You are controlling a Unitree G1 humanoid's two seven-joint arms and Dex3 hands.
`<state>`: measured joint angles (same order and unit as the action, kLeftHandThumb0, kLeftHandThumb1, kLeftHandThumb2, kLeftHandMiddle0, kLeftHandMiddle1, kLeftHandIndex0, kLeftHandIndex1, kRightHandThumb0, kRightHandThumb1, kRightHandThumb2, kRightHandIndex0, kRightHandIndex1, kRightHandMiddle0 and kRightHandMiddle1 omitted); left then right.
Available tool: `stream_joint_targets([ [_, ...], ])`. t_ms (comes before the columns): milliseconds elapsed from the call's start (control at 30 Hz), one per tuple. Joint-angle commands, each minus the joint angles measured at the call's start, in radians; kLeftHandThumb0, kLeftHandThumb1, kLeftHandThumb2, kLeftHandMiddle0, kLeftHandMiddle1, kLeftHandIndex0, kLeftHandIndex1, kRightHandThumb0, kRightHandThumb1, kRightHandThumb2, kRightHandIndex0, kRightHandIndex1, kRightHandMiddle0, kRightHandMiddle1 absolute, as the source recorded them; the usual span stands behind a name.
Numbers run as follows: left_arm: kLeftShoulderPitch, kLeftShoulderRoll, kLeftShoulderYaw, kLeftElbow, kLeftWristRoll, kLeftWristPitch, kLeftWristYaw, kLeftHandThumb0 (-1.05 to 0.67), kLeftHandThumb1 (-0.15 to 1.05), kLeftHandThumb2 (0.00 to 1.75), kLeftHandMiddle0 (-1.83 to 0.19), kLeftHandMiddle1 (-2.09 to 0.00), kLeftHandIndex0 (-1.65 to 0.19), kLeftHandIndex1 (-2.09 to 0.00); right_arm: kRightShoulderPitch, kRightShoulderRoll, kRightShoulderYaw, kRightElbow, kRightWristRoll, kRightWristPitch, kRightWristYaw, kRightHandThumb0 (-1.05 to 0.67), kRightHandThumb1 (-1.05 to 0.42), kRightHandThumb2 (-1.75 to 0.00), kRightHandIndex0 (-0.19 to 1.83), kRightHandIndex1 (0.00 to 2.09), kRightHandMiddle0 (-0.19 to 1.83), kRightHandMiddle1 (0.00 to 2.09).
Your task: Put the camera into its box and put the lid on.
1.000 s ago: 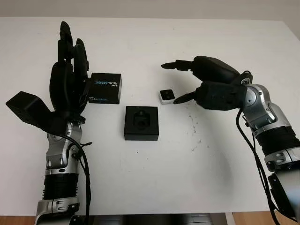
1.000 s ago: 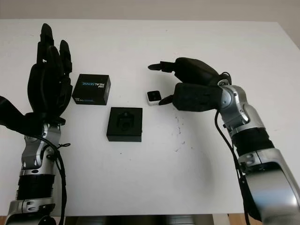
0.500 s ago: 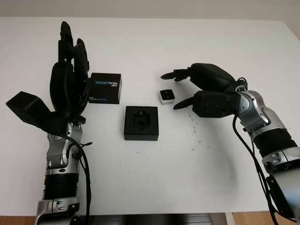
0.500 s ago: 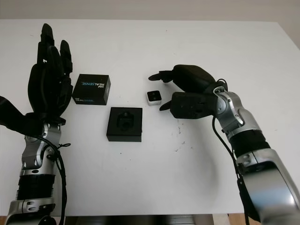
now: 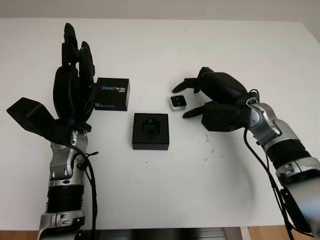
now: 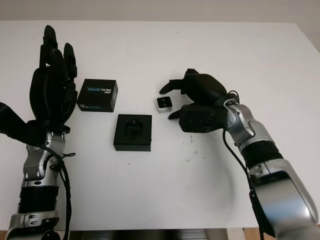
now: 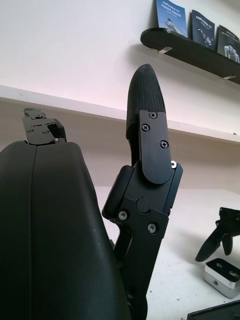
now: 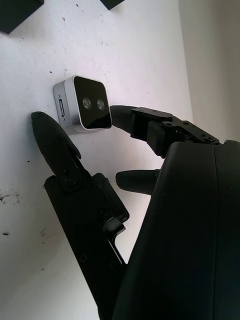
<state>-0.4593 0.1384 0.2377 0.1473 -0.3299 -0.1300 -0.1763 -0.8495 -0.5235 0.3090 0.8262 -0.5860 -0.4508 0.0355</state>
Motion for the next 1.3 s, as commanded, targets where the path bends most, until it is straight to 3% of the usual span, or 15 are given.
stream_joint_targets([
  [0,-0.005,-0.005,-0.001,-0.011,0.000,-0.004,0.000,-0.75,1.05,0.46,0.19,0.00,0.19,0.00,-0.015,0.005,0.007,0.017,-0.002,-0.012,-0.011,-0.54,-0.79,-0.06,-0.04,1.93,0.44,0.84],
  [100,-0.005,-0.004,-0.003,-0.012,0.004,-0.003,0.003,-0.75,1.05,0.48,0.19,0.00,0.19,0.00,-0.016,0.007,0.009,0.025,0.000,-0.004,-0.001,-0.54,-0.81,-0.06,-0.06,1.78,0.40,0.92],
  [200,-0.005,-0.003,-0.001,-0.009,0.000,-0.004,-0.002,-0.74,1.05,0.48,0.19,0.00,0.19,0.00,-0.013,0.007,0.009,0.033,0.005,-0.007,0.007,-0.54,-0.82,-0.05,0.03,1.38,0.38,0.98],
  [300,-0.003,0.001,-0.003,-0.010,0.004,-0.003,-0.004,-0.75,1.05,0.48,0.19,0.00,0.19,0.00,-0.012,0.009,0.009,0.050,0.007,-0.023,-0.004,-0.51,-0.84,-0.06,0.09,1.14,0.40,1.05],
  [500,0.002,-0.002,-0.004,-0.016,0.011,-0.004,0.003,-0.75,1.05,0.48,0.19,0.00,0.19,0.00,-0.013,0.015,0.005,0.080,0.014,-0.041,-0.032,-0.41,-0.91,-0.06,0.14,0.88,0.45,1.30],
  [867,0.004,-0.002,-0.005,-0.010,0.016,-0.011,0.000,-0.73,1.05,0.48,0.19,0.00,0.19,0.00,-0.004,0.049,-0.023,0.132,0.090,-0.037,-0.005,-0.42,-0.94,-0.06,0.15,0.67,0.38,1.36],
  [933,0.003,-0.002,-0.005,-0.006,0.018,-0.014,-0.001,-0.73,1.05,0.49,0.19,0.00,0.19,0.00,-0.001,0.053,-0.024,0.130,0.101,-0.025,0.016,-0.45,-0.93,-0.05,0.14,0.55,0.31,1.23],
  [1067,0.001,-0.003,-0.004,0.000,0.021,-0.021,-0.003,-0.73,1.05,0.48,0.19,0.00,0.19,0.00,0.007,0.057,-0.025,0.111,0.116,-0.002,0.066,-0.49,-0.89,-0.05,0.18,0.21,0.32,0.70],
  [1267,0.002,-0.005,-0.003,-0.004,0.019,-0.018,0.003,-0.73,1.05,0.46,0.19,0.00,0.19,0.00,-0.004,0.035,-0.027,0.063,0.126,0.025,0.162,-0.52,-0.85,-0.05,0.08,0.05,0.26,0.31],
])
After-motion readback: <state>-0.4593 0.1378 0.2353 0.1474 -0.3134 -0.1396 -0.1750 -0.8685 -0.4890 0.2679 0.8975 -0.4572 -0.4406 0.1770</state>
